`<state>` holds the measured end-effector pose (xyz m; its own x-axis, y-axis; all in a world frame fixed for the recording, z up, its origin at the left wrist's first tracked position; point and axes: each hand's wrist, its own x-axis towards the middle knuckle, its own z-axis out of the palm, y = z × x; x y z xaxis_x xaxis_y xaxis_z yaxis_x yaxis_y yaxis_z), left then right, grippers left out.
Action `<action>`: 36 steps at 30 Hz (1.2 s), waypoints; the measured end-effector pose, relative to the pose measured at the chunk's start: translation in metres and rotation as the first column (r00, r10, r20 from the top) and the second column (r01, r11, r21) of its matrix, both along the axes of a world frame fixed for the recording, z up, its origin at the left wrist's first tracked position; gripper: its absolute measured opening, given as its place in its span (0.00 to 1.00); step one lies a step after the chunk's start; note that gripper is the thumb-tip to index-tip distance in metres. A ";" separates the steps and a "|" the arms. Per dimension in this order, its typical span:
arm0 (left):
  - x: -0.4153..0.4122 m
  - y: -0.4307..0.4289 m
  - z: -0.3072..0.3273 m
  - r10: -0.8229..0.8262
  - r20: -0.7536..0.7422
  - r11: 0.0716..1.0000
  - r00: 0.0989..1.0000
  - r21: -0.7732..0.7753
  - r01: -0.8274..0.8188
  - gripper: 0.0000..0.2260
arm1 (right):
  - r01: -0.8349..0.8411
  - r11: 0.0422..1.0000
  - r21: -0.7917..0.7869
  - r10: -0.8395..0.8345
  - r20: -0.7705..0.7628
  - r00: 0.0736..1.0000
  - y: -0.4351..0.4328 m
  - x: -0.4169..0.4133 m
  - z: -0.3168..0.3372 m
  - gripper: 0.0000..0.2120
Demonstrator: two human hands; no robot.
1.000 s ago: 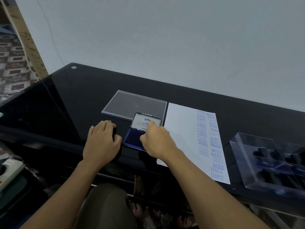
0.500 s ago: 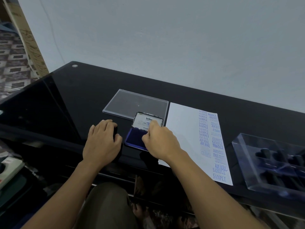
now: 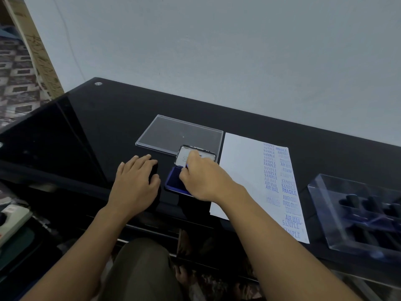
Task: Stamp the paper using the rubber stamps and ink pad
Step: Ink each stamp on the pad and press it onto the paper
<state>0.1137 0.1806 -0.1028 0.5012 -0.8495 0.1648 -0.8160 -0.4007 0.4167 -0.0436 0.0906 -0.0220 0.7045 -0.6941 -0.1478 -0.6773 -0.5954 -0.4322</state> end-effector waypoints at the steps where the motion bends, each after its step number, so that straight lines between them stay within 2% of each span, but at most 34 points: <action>1: 0.000 0.000 0.000 -0.003 -0.003 1.000 1.000 0.003 0.003 0.20 | -0.022 1.000 -0.005 0.022 -0.007 1.000 0.000 0.001 -0.001 0.07; 9: -0.001 0.002 -0.003 -0.005 0.020 1.000 1.000 -0.005 0.005 0.20 | -0.081 0.996 -0.043 0.080 -0.020 0.997 0.005 0.010 -0.004 0.09; 14: -0.002 0.002 -0.003 -0.007 0.050 1.000 0.999 -0.011 0.008 0.19 | -0.068 0.995 -0.068 0.070 0.023 0.997 0.009 0.013 -0.016 0.08; 21: -0.004 0.003 -0.002 0.000 0.062 1.000 0.998 -0.012 0.001 0.19 | -0.051 0.987 -0.154 0.049 -0.022 0.999 0.013 0.015 -0.015 0.05; 36: -0.004 0.000 -0.001 0.010 0.052 1.000 0.999 0.006 -0.010 0.19 | -0.006 0.986 -0.165 0.005 -0.007 1.000 0.020 0.014 -0.018 0.06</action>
